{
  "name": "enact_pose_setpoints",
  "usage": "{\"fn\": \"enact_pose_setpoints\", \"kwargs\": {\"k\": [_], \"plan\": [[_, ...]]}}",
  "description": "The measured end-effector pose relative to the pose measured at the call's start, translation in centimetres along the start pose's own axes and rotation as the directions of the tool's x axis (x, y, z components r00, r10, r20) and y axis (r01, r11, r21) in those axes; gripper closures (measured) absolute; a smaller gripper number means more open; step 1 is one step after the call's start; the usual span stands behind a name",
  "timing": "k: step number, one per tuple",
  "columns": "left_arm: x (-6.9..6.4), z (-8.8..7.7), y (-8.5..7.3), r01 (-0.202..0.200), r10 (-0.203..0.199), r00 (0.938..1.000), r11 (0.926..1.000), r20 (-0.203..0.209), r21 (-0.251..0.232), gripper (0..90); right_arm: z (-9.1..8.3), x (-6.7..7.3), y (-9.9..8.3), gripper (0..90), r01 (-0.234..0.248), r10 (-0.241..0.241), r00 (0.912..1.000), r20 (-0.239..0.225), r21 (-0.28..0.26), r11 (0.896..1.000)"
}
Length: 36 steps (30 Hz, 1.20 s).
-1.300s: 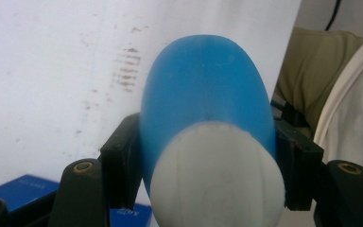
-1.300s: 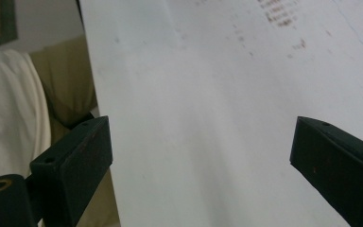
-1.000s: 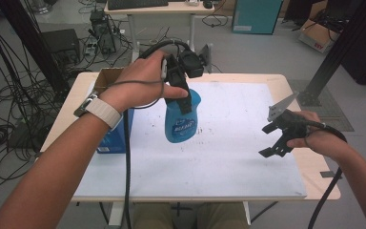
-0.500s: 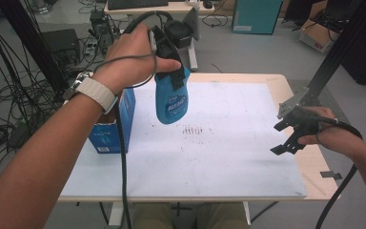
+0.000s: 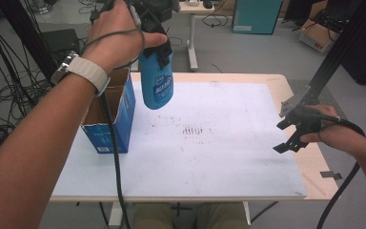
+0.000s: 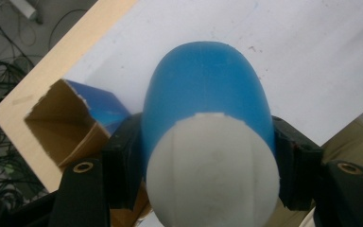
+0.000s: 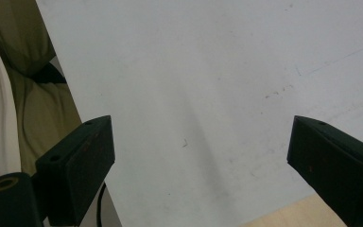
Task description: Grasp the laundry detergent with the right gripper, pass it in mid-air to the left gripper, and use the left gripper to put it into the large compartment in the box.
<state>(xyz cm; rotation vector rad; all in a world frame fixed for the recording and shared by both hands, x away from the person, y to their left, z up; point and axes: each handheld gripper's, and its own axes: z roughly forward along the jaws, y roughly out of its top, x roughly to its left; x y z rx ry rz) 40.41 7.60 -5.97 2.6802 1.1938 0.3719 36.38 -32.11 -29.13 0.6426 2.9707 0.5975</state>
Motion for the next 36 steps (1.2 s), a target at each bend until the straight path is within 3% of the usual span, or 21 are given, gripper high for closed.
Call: {"fn": "enact_pose_setpoints", "kwargs": {"k": [6,10,13,16,18,25,26,30,32,36], "plan": [[2.0,-0.6,-0.5,0.082,-0.081,0.9964,0.9963,-0.026,0.025,37.6,0.2,-0.3,-0.1,8.4,-0.004,0.004,1.0,0.003,-0.006,1.0],[3.4,-0.9,-1.0,0.151,-0.15,0.9876,0.9882,-0.046,0.025,37.6,0.4,-0.5,0.0,8.4,0.0,0.0,1.0,0.001,-0.007,1.0],[4.5,-1.0,-1.6,0.216,-0.215,0.9749,0.9762,-0.058,0.017,37.6,0.5,-0.5,0.0,8.4,-0.006,0.006,1.0,-0.006,-0.014,1.0],[5.4,-1.0,-2.1,0.256,-0.254,0.9647,0.9664,-0.068,0.019,37.6,0.6,-0.7,0.1,8.4,-0.006,0.006,1.0,-0.005,-0.017,1.0],[5.8,-0.9,-2.4,0.289,-0.287,0.9547,0.9572,-0.078,0.015,37.6,0.6,-0.7,0.0,8.4,-0.003,0.003,1.0,-0.008,-0.016,1.0],[7.5,-1.0,-3.3,0.337,-0.334,0.9373,0.9411,-0.101,0.022,37.6,0.7,-0.8,-0.2,8.3,-0.012,0.012,0.9999,-0.012,-0.012,1.0],[7.6,-0.9,-3.5,0.361,-0.358,0.9284,0.9323,-0.101,0.018,37.6,0.8,-0.8,-0.2,8.3,-0.011,0.011,0.9999,-0.01,-0.016,1.0],[8.5,-0.8,-4.0,0.386,-0.38,0.9182,0.9223,-0.11,0.028,37.6,1.1,-0.9,-0.2,8.3,-0.004,0.004,0.9999,-0.016,-0.017,1.0],[8.8,-0.6,-4.3,0.408,-0.403,0.9087,0.9126,-0.11,0.028,37.6,1.2,-0.9,-0.2,8.3,-0.009,0.008,0.9997,-0.021,-0.015,1.0],[9.7,-0.1,-4.9,0.425,-0.419,0.9002,0.9046,-0.119,0.032,37.7,1.5,-1.0,-0.2,8.3,-0.008,0.008,0.9997,-0.024,-0.021,1.0]]}}
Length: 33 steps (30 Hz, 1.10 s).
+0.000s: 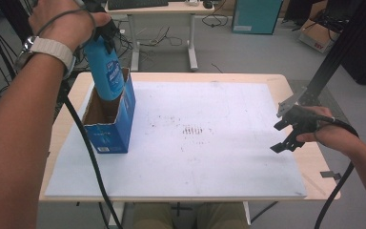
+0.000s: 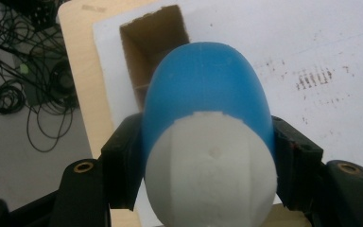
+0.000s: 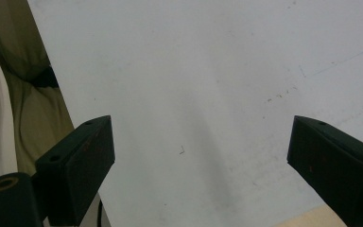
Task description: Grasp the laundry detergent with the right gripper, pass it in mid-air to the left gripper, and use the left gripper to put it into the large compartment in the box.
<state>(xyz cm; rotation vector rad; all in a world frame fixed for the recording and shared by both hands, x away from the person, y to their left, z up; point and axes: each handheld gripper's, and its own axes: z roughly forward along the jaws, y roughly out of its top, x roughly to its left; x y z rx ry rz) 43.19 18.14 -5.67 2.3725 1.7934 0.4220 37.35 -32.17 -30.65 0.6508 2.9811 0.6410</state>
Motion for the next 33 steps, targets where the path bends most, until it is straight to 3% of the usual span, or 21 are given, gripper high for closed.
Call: {"fn": "enact_pose_setpoints", "kwargs": {"k": [11,29,33], "plan": [[1.5,2.3,-0.3,0.051,-0.05,0.9984,0.9985,-0.026,0.022,37.6,0.6,-0.3,0.2,8.3,-0.013,0.013,0.9999,-0.008,0.002,1.0],[3.1,6.6,-1.6,0.081,-0.08,0.9967,0.9962,-0.011,0.031,37.7,0.9,-0.5,0.7,8.3,-0.016,0.016,0.9998,-0.011,0.017,1.0],[3.0,7.6,-1.9,0.065,-0.064,0.9977,0.997,-0.019,0.042,37.7,1.0,-0.5,0.6,8.3,-0.022,0.022,0.9997,-0.013,0.025,0.999]]}}
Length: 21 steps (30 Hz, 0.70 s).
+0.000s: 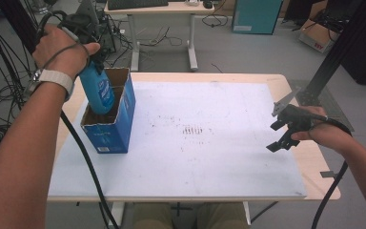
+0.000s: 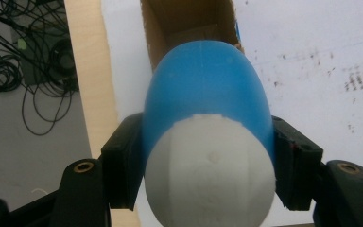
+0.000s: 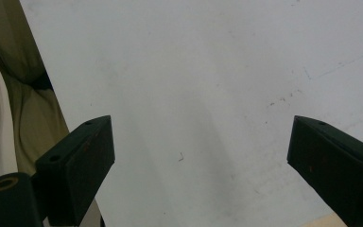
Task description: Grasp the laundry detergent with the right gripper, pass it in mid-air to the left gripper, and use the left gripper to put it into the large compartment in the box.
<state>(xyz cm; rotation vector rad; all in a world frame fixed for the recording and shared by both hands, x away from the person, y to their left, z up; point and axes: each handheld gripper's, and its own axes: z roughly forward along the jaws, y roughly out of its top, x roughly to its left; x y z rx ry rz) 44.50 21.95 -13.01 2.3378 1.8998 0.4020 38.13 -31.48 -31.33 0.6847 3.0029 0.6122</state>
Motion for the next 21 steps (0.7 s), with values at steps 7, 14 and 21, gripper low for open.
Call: {"fn": "enact_pose_setpoints", "kwargs": {"k": [7,14,21], "plan": [[0.1,1.5,-0.3,0.003,-0.003,1.0,1.0,0.004,0.002,37.7,0.0,-0.1,-0.4,8.3,-0.009,0.009,0.9999,0.007,0.003,1.0],[0.0,3.0,-0.6,0.003,-0.003,0.9999,0.9999,0.012,0.016,37.7,0.3,-0.3,-0.4,8.3,-0.012,0.012,0.9999,0.003,0.007,1.0],[-0.2,4.6,-0.8,0.004,-0.004,0.9999,0.9997,0.014,0.023,37.7,0.5,-0.3,-0.5,8.3,-0.012,0.012,0.9999,-0.002,0.011,1.0]]}}
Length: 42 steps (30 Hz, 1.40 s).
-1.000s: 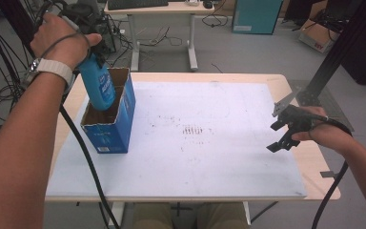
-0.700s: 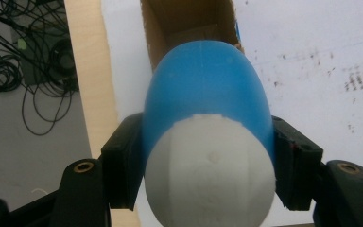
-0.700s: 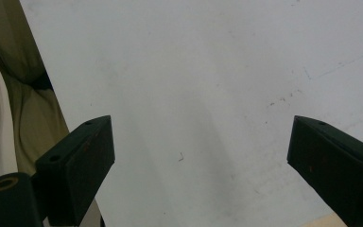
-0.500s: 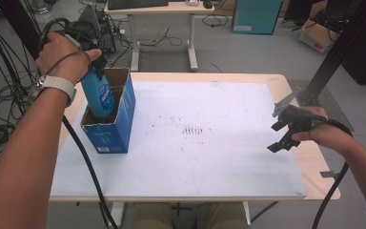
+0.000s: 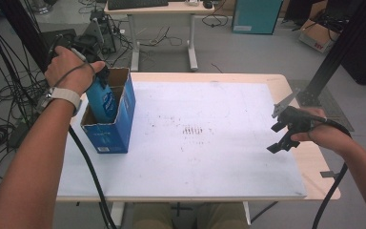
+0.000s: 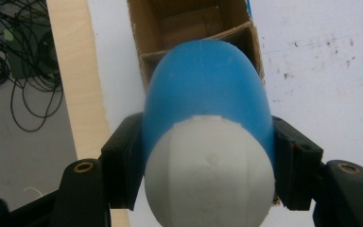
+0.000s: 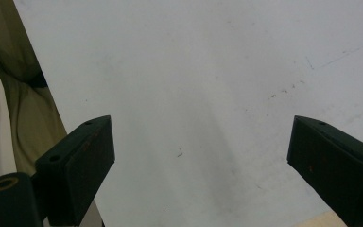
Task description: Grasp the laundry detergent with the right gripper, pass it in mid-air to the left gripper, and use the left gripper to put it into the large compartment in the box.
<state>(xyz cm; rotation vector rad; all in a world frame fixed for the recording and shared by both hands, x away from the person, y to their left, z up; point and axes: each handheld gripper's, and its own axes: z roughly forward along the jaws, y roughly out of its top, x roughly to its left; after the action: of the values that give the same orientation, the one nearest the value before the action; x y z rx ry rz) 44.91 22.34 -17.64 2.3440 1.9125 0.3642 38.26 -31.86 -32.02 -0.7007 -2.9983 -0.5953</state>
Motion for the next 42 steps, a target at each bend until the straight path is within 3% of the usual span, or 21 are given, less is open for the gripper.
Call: {"fn": "enact_pose_setpoints", "kwargs": {"k": [42], "plan": [[-1.1,7.6,-1.5,-0.011,0.011,0.9999,0.9996,-0.001,0.026,37.7,0.6,-0.1,-1.5,8.2,-0.033,0.033,0.9995,-0.005,0.001,0.999]]}}
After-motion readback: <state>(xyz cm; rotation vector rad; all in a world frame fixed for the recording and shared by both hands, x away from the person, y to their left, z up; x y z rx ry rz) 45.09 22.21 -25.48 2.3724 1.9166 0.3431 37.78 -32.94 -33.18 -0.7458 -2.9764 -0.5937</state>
